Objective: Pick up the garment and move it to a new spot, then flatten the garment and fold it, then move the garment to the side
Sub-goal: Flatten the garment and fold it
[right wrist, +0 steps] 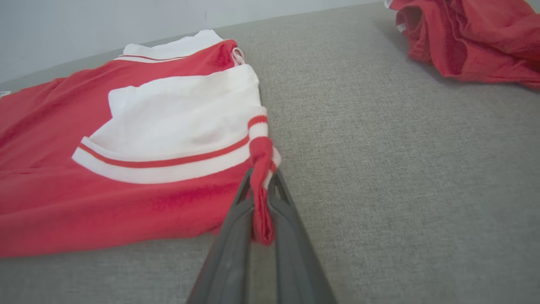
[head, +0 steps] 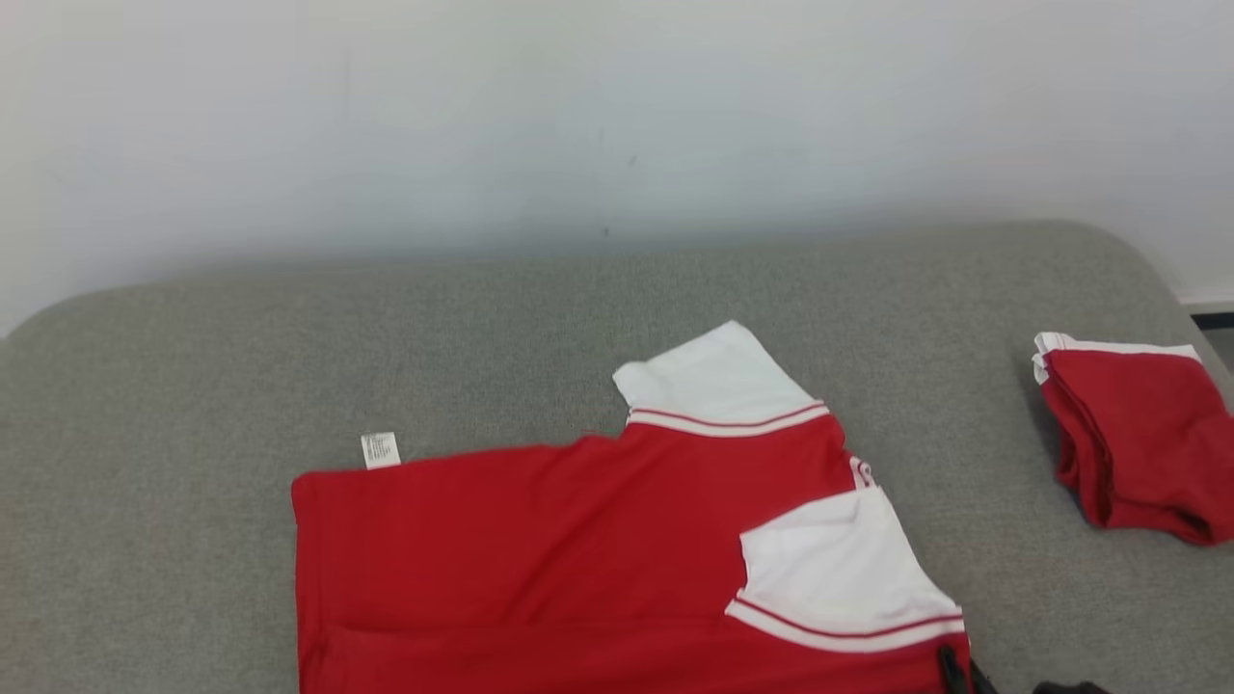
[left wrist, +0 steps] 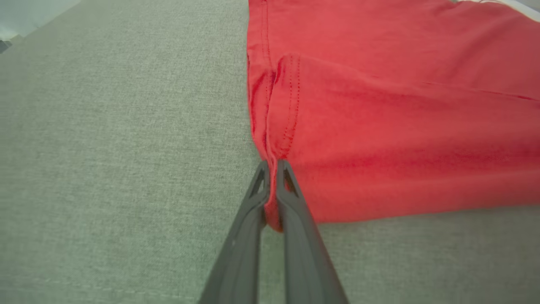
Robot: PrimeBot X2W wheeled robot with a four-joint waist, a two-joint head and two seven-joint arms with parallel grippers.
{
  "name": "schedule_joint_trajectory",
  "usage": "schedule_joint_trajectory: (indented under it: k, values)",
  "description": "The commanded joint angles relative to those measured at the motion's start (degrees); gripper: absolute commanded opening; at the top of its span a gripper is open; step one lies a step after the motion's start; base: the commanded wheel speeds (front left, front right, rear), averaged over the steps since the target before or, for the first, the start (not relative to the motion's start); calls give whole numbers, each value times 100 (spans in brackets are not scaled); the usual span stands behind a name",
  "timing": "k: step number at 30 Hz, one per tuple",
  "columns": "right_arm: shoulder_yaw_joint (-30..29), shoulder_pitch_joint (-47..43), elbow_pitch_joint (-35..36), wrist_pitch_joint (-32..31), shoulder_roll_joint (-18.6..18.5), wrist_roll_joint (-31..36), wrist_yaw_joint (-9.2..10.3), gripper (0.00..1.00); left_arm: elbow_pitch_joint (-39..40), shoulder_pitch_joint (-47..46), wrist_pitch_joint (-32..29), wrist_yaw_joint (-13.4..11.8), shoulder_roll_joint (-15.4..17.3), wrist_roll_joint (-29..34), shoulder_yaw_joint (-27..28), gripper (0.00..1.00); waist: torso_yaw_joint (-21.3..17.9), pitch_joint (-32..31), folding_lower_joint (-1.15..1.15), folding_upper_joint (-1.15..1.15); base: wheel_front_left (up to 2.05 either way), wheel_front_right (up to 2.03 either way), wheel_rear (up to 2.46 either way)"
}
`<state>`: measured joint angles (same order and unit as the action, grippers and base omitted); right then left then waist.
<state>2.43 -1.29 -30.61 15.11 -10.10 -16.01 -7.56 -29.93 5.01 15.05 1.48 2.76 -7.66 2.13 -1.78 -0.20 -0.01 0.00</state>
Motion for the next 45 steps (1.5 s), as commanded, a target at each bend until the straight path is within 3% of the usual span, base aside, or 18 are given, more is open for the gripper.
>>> schedule_joint_trajectory:
  k: [1, 7, 8, 9, 10, 11, 12, 17, 24, 36, 45]
  values:
    - [-16, -138, -21, 2, 2, 58, 17, 0, -15, 122, 16, -39, 24, -82, 13, 0, 19, -176, 1, 0, 0, 0, 0]
    - [-78, -291, -42, 2, 53, 66, 17, 0, -75, 269, 16, -53, 26, -123, 23, 0, 60, -180, 1, 0, 0, 0, 0]
    - [-84, -280, -50, 2, 61, 61, 17, 0, -82, 244, 17, -53, 26, -136, 22, 5, 69, -167, 1, 0, 0, 0, 0]
    - [-98, -267, -51, 2, 68, 54, 17, 73, -42, 205, 17, -44, 27, -119, 17, 59, 81, -148, 1, 0, 0, 0, 0]
    - [-129, -233, -9, 2, 69, 61, 17, 73, 6, 162, 17, -31, 27, -77, 8, 100, 89, -122, 1, 0, 0, 0, 0]
    - [-185, -188, 41, 2, 60, 122, 17, 73, 64, 118, 17, -24, 24, -55, 3, 100, 101, -98, 1, 0, 0, 0, 0]
    - [-242, -146, 78, 2, 63, 170, 17, 100, 103, 81, 16, -3, 21, -71, 4, 100, 117, -68, 1, 0, 0, 0, 0]
    - [-565, 142, 302, 1, 121, 318, 17, 100, 316, -190, 17, 105, 17, 26, 36, 100, 187, 86, 1, 0, 0, 0, 0]
    - [-400, 975, 113, 1, 36, 246, 17, 100, 17, -994, 17, 323, 154, 91, 110, 100, 260, 409, 1, 0, 0, 0, 0]
    - [658, 3089, -1030, -5, -269, -164, 17, 100, -1281, -3304, -520, 553, 652, -128, -209, 100, 319, 1102, 1, 0, 0, 0, 0]
    - [1170, 3716, -1514, -1, -263, -463, 17, 100, -1919, -3826, -838, 594, 697, -554, -430, 100, 277, 1393, 1, 0, 0, 0, 0]
